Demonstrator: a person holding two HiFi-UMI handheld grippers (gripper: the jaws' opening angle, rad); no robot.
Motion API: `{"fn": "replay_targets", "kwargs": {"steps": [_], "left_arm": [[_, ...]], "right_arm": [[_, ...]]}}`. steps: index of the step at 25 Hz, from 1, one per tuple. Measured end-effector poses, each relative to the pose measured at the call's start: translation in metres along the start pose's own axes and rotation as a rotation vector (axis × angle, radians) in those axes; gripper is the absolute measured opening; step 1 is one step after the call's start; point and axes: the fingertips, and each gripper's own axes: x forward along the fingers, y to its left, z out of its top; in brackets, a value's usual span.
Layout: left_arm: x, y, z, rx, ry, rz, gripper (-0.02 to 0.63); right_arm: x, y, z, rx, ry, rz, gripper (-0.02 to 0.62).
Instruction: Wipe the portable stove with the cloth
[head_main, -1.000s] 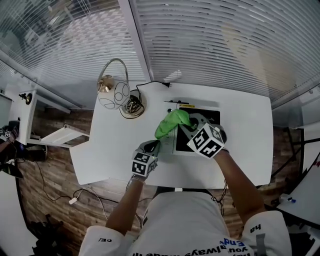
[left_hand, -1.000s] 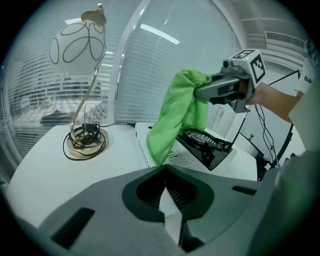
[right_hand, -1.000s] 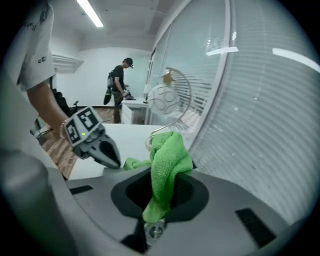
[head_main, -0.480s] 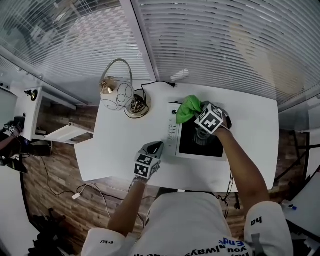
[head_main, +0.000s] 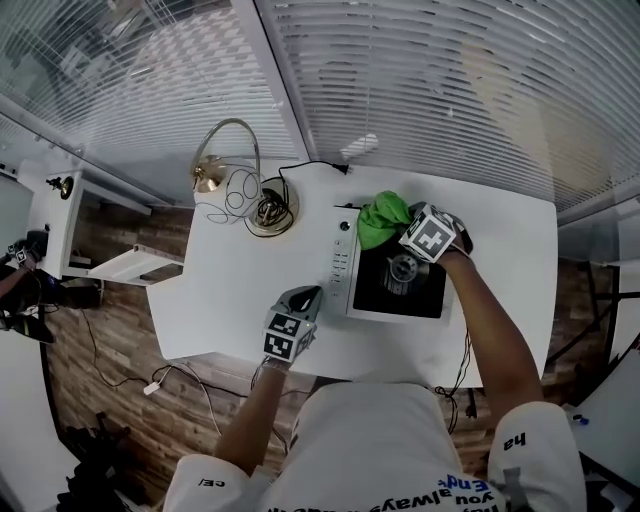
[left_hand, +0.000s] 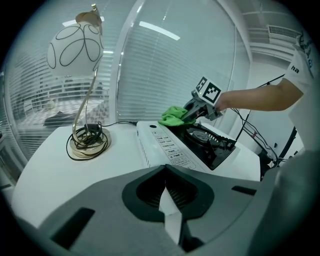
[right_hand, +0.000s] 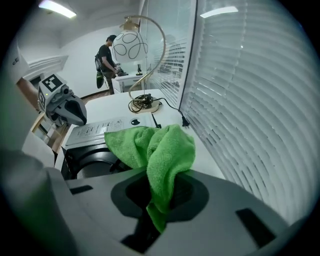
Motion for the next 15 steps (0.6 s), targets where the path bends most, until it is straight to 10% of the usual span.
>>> {"fn": "replay_targets", "kwargs": {"steps": [15], "left_arm": [[-0.001, -0.001, -0.001, -0.002, 0.021, -0.003, 0.011]], "right_arm": [[-0.027, -0.038, -0.064, 0.085, 0.066, -0.028, 0.043]]}}
